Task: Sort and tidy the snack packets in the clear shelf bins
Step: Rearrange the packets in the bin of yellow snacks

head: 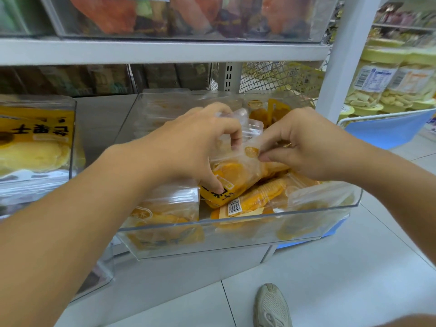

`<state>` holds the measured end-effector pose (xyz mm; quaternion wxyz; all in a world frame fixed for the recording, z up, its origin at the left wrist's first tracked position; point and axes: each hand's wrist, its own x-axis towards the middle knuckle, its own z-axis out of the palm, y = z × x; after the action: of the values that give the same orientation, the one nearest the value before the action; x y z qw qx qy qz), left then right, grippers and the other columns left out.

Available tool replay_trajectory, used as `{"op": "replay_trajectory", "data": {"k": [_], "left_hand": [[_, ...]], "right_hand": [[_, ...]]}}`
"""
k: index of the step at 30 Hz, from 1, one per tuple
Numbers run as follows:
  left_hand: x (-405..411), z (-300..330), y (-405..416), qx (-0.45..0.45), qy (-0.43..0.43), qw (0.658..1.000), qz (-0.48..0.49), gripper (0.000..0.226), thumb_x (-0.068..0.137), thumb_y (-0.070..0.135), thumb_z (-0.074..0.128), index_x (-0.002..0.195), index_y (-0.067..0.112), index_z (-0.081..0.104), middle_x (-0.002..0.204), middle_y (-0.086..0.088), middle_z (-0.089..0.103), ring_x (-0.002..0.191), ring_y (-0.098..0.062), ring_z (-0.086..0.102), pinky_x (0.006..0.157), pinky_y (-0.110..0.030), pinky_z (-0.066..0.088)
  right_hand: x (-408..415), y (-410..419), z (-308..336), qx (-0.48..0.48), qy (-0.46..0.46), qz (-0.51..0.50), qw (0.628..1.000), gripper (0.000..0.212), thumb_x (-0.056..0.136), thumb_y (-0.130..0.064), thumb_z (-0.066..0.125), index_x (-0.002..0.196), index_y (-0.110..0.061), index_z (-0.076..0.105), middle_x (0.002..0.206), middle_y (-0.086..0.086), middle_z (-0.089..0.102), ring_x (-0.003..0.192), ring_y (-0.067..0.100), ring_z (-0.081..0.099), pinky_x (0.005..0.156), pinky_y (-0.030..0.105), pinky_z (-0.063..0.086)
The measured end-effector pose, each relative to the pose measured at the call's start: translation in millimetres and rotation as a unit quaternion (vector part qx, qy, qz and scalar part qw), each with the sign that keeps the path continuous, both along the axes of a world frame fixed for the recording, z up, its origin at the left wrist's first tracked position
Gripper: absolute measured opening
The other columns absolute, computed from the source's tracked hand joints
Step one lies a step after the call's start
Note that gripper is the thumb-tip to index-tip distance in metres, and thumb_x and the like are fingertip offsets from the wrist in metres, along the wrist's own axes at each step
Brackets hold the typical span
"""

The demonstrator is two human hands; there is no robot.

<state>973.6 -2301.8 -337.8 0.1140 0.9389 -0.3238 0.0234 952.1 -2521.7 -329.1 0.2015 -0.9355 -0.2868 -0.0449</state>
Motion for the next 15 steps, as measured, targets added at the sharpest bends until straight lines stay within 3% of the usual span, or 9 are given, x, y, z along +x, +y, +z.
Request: {"op": "replay_trajectory", "data": {"k": [3,5,7,9,11,13,15], "left_hand": [[-3.4,0.4,-3.1,0.031,-0.017,0.999,0.018,0.085,0.041,0.054,0.096,0.11,0.044,0.048,0.145,0.014,0.03,0.132,-0.017,0.036,0.092,-0.051,0.048],[-5.6,-0.9,-5.0,0.054,-0.042,0.997,0.025,0.099,0.04,0.057,0.096,0.125,0.043,0.048,0.151,0.012,0.027,0.136,-0.02,0.033,0.092,-0.052,0.049],[-6.6,-1.6,-4.6,0.056,-0.043,0.997,0.023,0.106,0.039,0.06,0.095,0.132,0.05,0.045,0.153,0.011,0.025,0.139,-0.021,0.031,0.094,-0.054,0.048],[-7.2,-1.0,-1.6,0.02,-0.017,1.0,-0.012,0.091,0.043,0.067,0.089,0.124,0.056,0.048,0.151,0.011,0.027,0.138,-0.022,0.031,0.1,-0.054,0.045],[-6.8,-0.1,1.6,-0.048,0.025,0.997,-0.05,0.058,0.054,0.078,0.077,0.103,0.056,0.056,0.147,0.011,0.034,0.137,-0.018,0.035,0.108,-0.051,0.039],[-3.5,0.1,3.7,-0.082,0.043,0.994,-0.059,0.035,0.064,0.069,0.078,0.09,0.053,0.062,0.145,0.01,0.039,0.136,-0.013,0.038,0.113,-0.045,0.034],[-0.2,-1.1,3.6,-0.069,0.021,0.995,-0.064,0.037,0.066,0.053,0.086,0.095,0.048,0.064,0.146,0.009,0.04,0.135,-0.014,0.04,0.112,-0.044,0.035]], "right_hand": [[-2.4,3.6,-0.9,0.06,0.041,0.038,0.997,0.036,0.089,0.003,0.068,0.093,-0.032,0.075,0.076,-0.027,0.069,0.075,-0.011,0.062,0.072,0.005,0.042],[-2.4,6.9,-0.4,0.083,0.029,0.049,0.995,0.031,0.092,0.0,0.066,0.097,-0.03,0.073,0.086,-0.019,0.072,0.083,-0.006,0.065,0.077,0.011,0.045],[-1.5,11.2,-2.9,0.067,-0.015,0.045,0.997,0.025,0.093,-0.008,0.068,0.09,-0.033,0.068,0.083,-0.015,0.07,0.079,-0.001,0.063,0.075,0.019,0.046],[-1.3,18.9,-3.0,0.014,-0.075,0.051,0.996,0.01,0.089,-0.016,0.07,0.083,-0.023,0.069,0.069,-0.013,0.061,0.064,0.001,0.054,0.065,0.022,0.041],[-3.3,28.4,1.0,-0.062,-0.131,0.069,0.987,0.005,0.082,-0.021,0.071,0.079,-0.017,0.072,0.055,-0.014,0.047,0.053,-0.003,0.039,0.059,0.026,0.033],[-4.0,37.4,3.0,-0.103,-0.148,0.066,0.981,0.013,0.077,-0.028,0.078,0.072,-0.019,0.069,0.052,-0.017,0.04,0.054,0.0,0.038,0.059,0.029,0.037],[-4.8,42.7,2.3,-0.123,-0.151,0.016,0.981,0.028,0.074,-0.041,0.083,0.07,-0.022,0.063,0.056,-0.015,0.046,0.06,0.014,0.049,0.062,0.034,0.047]]}}
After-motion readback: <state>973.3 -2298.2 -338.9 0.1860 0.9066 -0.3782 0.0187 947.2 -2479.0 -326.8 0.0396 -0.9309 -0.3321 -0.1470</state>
